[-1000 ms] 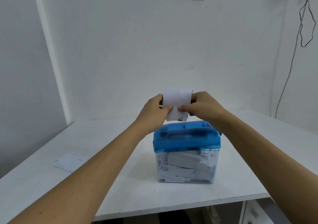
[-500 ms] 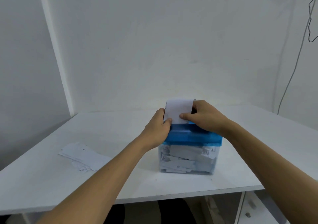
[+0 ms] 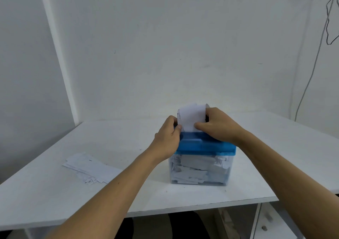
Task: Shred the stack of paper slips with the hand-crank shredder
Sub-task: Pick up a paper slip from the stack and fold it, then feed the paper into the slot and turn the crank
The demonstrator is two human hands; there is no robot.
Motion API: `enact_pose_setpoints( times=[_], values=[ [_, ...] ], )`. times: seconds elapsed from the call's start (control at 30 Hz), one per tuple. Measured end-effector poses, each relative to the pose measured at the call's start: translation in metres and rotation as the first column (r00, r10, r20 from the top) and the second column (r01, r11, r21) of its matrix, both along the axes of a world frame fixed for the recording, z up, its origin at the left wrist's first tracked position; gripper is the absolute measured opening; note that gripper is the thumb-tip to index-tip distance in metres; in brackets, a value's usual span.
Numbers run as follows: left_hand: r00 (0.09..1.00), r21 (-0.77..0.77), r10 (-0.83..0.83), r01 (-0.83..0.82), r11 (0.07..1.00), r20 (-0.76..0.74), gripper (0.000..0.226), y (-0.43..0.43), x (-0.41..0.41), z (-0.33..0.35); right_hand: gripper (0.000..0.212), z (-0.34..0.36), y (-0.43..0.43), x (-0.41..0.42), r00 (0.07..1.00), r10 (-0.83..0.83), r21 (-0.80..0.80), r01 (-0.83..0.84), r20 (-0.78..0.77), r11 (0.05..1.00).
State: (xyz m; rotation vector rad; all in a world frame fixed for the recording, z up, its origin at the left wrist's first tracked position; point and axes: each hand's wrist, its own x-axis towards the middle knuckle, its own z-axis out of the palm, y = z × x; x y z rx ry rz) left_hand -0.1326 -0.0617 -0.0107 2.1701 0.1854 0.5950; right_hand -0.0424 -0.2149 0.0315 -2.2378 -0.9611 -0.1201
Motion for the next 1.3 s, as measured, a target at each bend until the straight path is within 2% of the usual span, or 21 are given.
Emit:
enact_pose_setpoints(
  times=[0.23,0.33,0.4,0.5,0.6,0.77,0.93,1.1,1.23,1.3],
  values=[
    [0.999,-0.008,-0.007,0.007,1.000,-0.031,0.020,0.004,0.003,0.002,0.022,0.004,-0.007,-0.003,0.998,0.041,0.083,-0.037,-0.045,0.996],
    [1.000,-0.004,-0.004,0.004,1.000,-0.008,0.022,0.004,0.004,-0.001,0.018,0.005,-0.008,-0.003,0.996,0.055,0.122,-0.047,-0.070,0.991],
    [1.000,-0.018,0.000,0.000,1.000,0.019,0.023,0.002,0.003,-0.002,0.023,0.005,-0.006,-0.003,0.996,0.049,0.143,-0.038,-0.076,0.989],
    [0.998,-0.028,-0.023,0.025,0.999,0.063,0.026,0.001,0.003,-0.003,0.033,0.002,-0.005,0.000,0.997,0.021,0.133,-0.012,-0.068,0.991],
    [0.997,-0.023,-0.030,0.032,0.999,0.077,0.015,0.005,0.007,0.003,0.029,0.003,-0.005,0.000,0.997,0.020,0.108,-0.012,-0.069,0.994],
    [0.996,-0.046,0.004,0.000,0.999,0.089,0.031,0.003,0.008,0.016,0.031,0.008,-0.008,-0.002,0.994,-0.018,0.069,0.025,-0.106,0.997],
    [0.991,-0.047,-0.009,0.016,0.999,0.134,0.024,0.000,0.007,0.013,0.045,0.007,-0.006,-0.002,0.986,-0.013,0.195,0.046,-0.168,0.980],
    [0.989,-0.053,0.005,0.003,0.999,0.145,0.022,0.000,0.007,0.011,0.032,0.007,-0.010,0.000,0.986,-0.011,0.203,0.045,-0.165,0.978],
    [0.988,-0.066,0.045,-0.035,0.997,0.148,0.030,0.001,0.008,0.007,0.013,0.008,-0.013,0.000,0.984,0.009,0.199,0.027,-0.179,0.980],
    [0.985,-0.056,0.062,-0.054,0.997,0.159,0.029,0.000,0.008,0.007,0.015,0.007,-0.013,0.001,0.985,0.014,0.193,0.020,-0.174,0.981]
  ],
)
